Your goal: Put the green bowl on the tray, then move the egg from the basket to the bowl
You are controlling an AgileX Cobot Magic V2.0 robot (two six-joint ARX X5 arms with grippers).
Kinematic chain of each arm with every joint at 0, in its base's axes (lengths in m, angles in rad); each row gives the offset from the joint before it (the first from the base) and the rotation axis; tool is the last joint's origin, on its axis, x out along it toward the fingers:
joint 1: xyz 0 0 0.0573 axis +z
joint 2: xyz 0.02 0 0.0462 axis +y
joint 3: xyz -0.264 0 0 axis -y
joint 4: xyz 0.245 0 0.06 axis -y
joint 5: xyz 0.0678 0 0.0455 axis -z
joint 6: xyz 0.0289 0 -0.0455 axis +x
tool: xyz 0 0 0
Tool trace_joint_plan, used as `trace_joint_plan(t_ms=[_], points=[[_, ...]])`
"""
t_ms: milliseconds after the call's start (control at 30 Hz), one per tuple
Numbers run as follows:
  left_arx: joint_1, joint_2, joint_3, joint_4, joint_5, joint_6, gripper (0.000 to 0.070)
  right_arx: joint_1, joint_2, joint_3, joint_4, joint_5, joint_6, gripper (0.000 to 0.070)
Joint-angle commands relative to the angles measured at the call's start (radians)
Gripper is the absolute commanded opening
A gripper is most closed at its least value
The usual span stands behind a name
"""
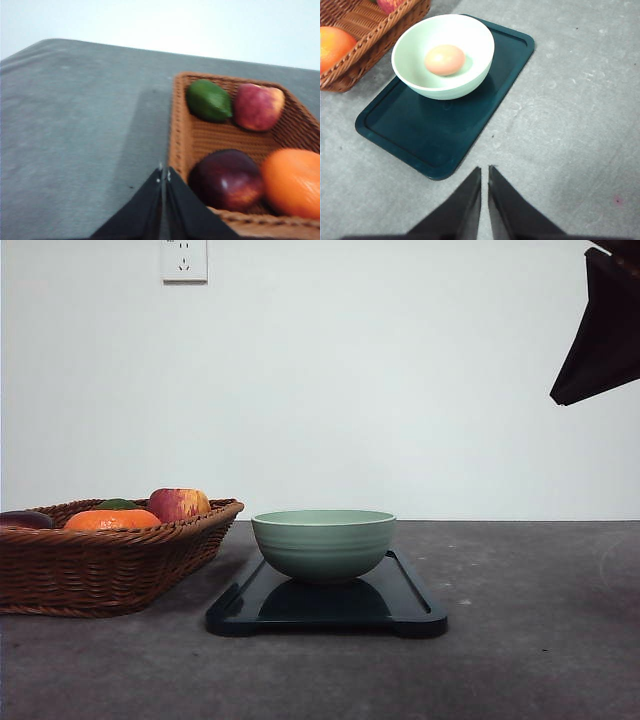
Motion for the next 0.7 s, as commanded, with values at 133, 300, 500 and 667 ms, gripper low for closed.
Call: trace_joint_plan(t_ms=[133, 300, 500, 667], points=[[0.001, -0.002, -0.019, -0.002, 0.006, 0.029, 0.0, 0.005, 0.004, 0.006, 0.01, 0.0, 0.01, 0.0017], [0.001, -0.002, -0.019, -0.002, 0.006, 0.029, 0.0, 0.005, 0.004, 0.006, 0.01, 0.001, 0.01, 0.0017], [0.001, -0.002, -0.019, -0.002, 0.006, 0.029, 0.0, 0.005, 0.004, 0.006, 0.01, 0.001, 0.01, 0.0017], [0.001, -0.002, -0.019, -0.002, 0.006, 0.029, 0.0, -0.003, -0.018, -0.001, 0.011, 0.028, -0.102, 0.0017]])
